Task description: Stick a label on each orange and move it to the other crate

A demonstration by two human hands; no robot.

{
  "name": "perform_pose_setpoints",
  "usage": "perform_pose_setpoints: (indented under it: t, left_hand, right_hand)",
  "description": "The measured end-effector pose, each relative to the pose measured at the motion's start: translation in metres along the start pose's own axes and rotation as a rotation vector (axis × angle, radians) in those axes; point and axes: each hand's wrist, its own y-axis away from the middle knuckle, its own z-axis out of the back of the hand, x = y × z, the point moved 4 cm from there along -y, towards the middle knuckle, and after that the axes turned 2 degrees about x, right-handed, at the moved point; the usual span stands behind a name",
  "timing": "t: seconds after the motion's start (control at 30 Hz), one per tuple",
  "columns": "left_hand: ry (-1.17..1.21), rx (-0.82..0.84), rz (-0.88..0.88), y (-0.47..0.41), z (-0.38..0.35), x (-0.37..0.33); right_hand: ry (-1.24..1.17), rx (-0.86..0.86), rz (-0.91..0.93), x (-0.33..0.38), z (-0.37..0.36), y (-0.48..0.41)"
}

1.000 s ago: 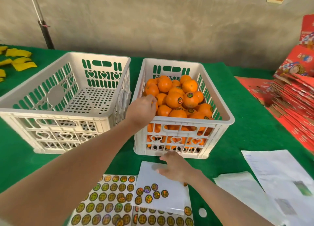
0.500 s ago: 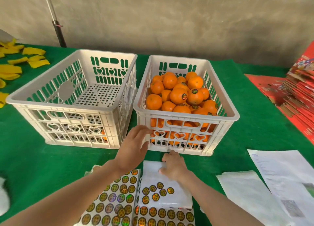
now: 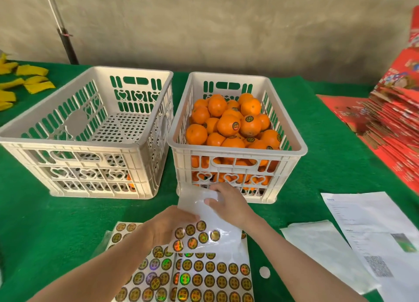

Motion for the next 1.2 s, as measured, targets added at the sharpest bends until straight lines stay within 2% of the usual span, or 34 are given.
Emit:
perform_pose_setpoints:
  t: [0.1,0.17,0.37,0.57,0.67,0.83,0.9,1.07,1.2]
  left_hand:
    - [0.047,0.071,0.0,0.001,0.0,0.001]
    - [0.086,0.09,0.003,0.003,0.002,0.002]
    - [0.127,0.121,0.015,0.004,0.004,0.006]
    - [0.128,0.104,0.03,0.005,0.004,0.01]
    - [0.143,0.113,0.012,0.006,0.003,0.008]
    - [0.148,0.121,0.009,0.007,0.005,0.006]
    - [0.149,0.122,0.017,0.008,0.007,0.006]
    - [0.124,0.151,0.018,0.008,0.01,0.004]
    - [-0.062,0.164,0.05,0.006,0.012,0.008]
  right_hand:
    - [0.074,-0.243,0.189,0.008,0.014,0.024]
    - [0.1,-0.324,0.278,0.008,0.018,0.041]
    - [0.08,-0.177,0.207,0.006,0.004,0.066]
    - [-0.019,-0.192,0.218,0.014,-0.004,0.074]
    - [-0.116,-0.219,0.1,0.011,-0.008,0.077]
    - [-0.132,-0.231,-0.041,0.008,-0.013,0.075]
    - [-0.221,-0.21,-0.105,0.008,-0.012,0.073]
    - [-0.355,-0.201,-0.14,0.01,-0.011,0.07]
    - [-0.355,-0.215,-0.113,0.017,0.003,0.063]
